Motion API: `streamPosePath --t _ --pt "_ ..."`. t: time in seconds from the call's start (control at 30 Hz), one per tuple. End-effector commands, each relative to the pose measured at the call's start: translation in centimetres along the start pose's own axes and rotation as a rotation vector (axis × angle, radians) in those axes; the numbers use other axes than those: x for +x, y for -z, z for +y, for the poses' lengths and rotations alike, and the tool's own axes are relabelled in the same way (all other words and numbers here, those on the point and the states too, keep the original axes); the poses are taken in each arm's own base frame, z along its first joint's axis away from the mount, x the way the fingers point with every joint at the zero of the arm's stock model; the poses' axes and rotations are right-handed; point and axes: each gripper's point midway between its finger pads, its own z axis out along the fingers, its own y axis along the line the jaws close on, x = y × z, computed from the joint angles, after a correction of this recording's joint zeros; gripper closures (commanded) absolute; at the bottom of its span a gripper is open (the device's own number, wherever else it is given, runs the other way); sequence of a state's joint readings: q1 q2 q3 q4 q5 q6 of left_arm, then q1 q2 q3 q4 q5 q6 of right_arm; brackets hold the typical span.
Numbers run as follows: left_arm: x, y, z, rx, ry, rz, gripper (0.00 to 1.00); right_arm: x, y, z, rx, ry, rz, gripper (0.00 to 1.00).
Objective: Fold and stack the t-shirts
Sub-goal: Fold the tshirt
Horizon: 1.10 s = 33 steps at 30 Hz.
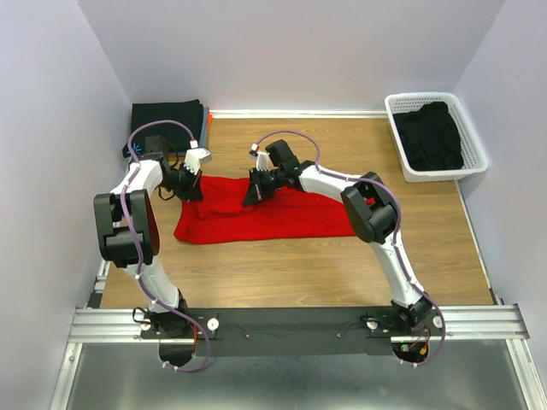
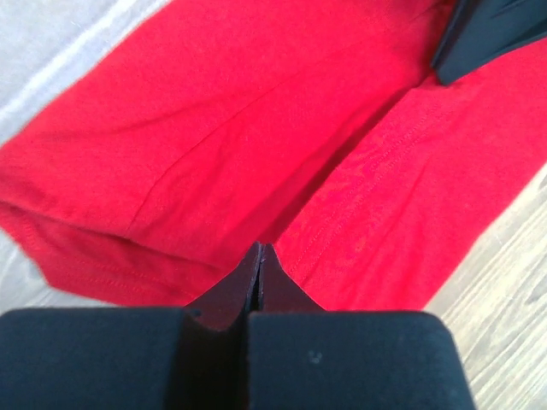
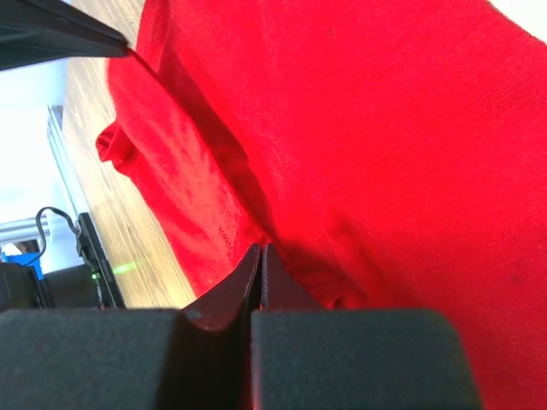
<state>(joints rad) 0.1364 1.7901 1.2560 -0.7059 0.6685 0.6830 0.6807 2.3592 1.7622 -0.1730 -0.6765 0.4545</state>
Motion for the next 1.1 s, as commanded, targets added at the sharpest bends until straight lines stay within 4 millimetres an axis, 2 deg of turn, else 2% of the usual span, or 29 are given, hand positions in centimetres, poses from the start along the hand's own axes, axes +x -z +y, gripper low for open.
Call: streamPosePath --t 0.0,0.03,0.07,0.1,0.17,0.2,0.27,0.3,0.4,0.47,0.5,0.53,0.57,0.67,0.77,0.83,0.87,1.0,1.03,1.07 --pt "0.2 -0.8 0.8 -0.022 0.008 0.011 1.00 -2.3 1.8 1.4 0.009 0.079 -0.059 0.66" --pt "0.1 -0.7 1.0 -0.027 0.006 0.006 0.97 -2.4 2.4 1.5 0.012 0.091 -0.065 0.66" --pt "-0.1 -0.5 1.2 -0.040 0.003 0.005 0.86 -2.7 3.1 1.4 0.017 0.104 -0.071 0.53" --pt "-0.5 -0.2 1.3 -0.053 0.002 -0.001 0.80 -3.4 4.8 1.2 0.029 0.130 -0.088 0.47" --pt "-1.4 0.4 1.5 -0.066 -0.012 -0.014 0.70 -4.2 7.1 0.8 0.039 0.155 -0.103 0.38" --pt "-1.9 0.9 1.5 -0.075 -0.014 -0.022 0.67 -4.7 9.2 -0.9 0.064 0.157 -0.105 0.36" --pt "-2.8 1.8 1.6 -0.103 -0.027 -0.035 0.65 -5.4 12.1 -1.3 0.077 0.178 -0.116 0.34" --pt "-3.4 2.5 1.3 -0.113 -0.037 -0.049 0.65 -5.3 14.1 -3.2 0.118 0.182 -0.108 0.34" --pt "-3.4 2.8 0.6 -0.135 -0.037 -0.041 0.66 -4.4 17.2 -5.9 0.221 0.198 -0.092 0.39" --pt "-2.8 2.7 -0.3 -0.153 -0.030 -0.018 0.70 -2.9 19.7 -9.7 0.394 0.214 -0.037 0.44" --pt "-2.5 2.4 -0.6 -0.159 -0.027 -0.007 0.72 -2.4 19.8 -9.9 0.396 0.231 -0.015 0.46" --pt "-2.1 2.1 -0.9 -0.178 -0.022 0.015 0.76 -2.0 20.7 -11.5 0.471 0.264 0.013 0.49" --pt "-1.1 1.5 -1.4 -0.176 -0.012 0.039 0.78 -1.5 21.0 -12.2 0.506 0.268 0.035 0.51" --pt "0.1 0.2 -2.5 -0.176 0.011 0.077 0.82 0.3 22.0 -14.7 0.603 0.281 0.113 0.56" --pt "0.7 -1.8 -3.7 -0.158 0.023 0.119 0.88 2.1 22.5 -16.8 0.671 0.286 0.187 0.61" --pt "0.3 -2.5 -3.6 -0.212 0.003 0.130 0.89 3.4 22.8 -18.2 0.720 0.296 0.245 0.63" --pt "0.3 -2.5 -3.2 -0.233 0.008 0.136 0.89 4.0 23.0 -18.7 0.735 0.295 0.266 0.64" --pt "0.3 -4.2 -3.4 -0.237 -0.002 0.188 0.93 6.4 23.7 -20.0 0.781 0.303 0.352 0.65" --pt "0.8 -5.2 -3.5 -0.232 0.002 0.220 0.94 7.1 24.0 -20.3 0.791 0.307 0.379 0.66" --pt "0.3 -5.6 -3.3 -0.237 -0.004 0.219 0.94 7.7 24.2 -20.3 0.794 0.305 0.396 0.66"
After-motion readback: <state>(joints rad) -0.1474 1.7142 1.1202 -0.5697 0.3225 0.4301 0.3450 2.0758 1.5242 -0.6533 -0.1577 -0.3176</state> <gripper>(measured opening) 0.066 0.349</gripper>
